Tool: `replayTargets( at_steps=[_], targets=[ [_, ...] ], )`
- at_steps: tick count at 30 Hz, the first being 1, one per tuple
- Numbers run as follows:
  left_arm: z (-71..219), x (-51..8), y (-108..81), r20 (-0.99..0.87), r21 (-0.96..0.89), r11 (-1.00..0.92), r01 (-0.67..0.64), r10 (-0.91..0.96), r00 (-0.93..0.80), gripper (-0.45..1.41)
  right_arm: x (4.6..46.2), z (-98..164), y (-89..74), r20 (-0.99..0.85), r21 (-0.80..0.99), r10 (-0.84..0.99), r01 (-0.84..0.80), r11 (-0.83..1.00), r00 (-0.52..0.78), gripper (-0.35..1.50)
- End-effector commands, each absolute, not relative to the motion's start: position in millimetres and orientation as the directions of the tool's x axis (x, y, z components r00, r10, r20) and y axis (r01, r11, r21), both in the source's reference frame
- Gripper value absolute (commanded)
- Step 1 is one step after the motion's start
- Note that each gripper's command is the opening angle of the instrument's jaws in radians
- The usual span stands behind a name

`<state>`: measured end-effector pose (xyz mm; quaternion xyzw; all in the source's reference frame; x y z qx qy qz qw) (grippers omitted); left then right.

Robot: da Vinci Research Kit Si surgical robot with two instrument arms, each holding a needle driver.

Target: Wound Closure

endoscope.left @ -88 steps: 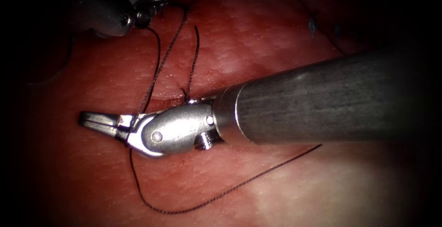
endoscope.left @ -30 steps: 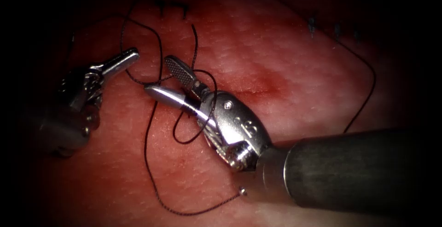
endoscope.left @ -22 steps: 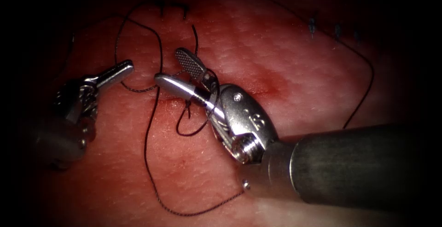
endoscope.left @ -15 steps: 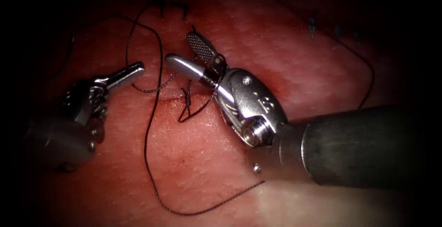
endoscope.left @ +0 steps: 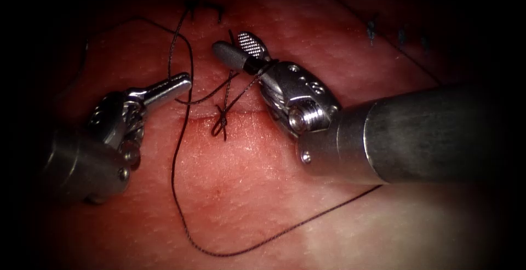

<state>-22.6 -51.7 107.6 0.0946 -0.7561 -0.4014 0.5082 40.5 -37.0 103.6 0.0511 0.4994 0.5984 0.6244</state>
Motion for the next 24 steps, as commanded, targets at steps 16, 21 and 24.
replayTargets(
  at_steps=[16, 21, 24],
  targets=[
    [108.2, -23.1, -53.3, 0.695, 0.701, 0.669, 0.248, -0.561, -0.45, -0.45, 41.6, 106.0, -37.3, -0.449, 0.694, 0.861, -0.7, 0.169, -0.237, -0.35],
    [108.2, -22.8, -53.0, 0.698, 0.698, 0.672, 0.246, -0.562, -0.445, -0.45, 41.4, 105.1, -37.5, -0.448, 0.7, 0.859, -0.695, 0.165, -0.247, -0.35],
    [108.4, -22.4, -52.1, 0.704, 0.694, 0.677, 0.245, -0.565, -0.43, -0.45, 41.4, 104.8, -38.0, -0.468, 0.694, 0.857, -0.69, 0.205, -0.216, -0.35]
  ],
)
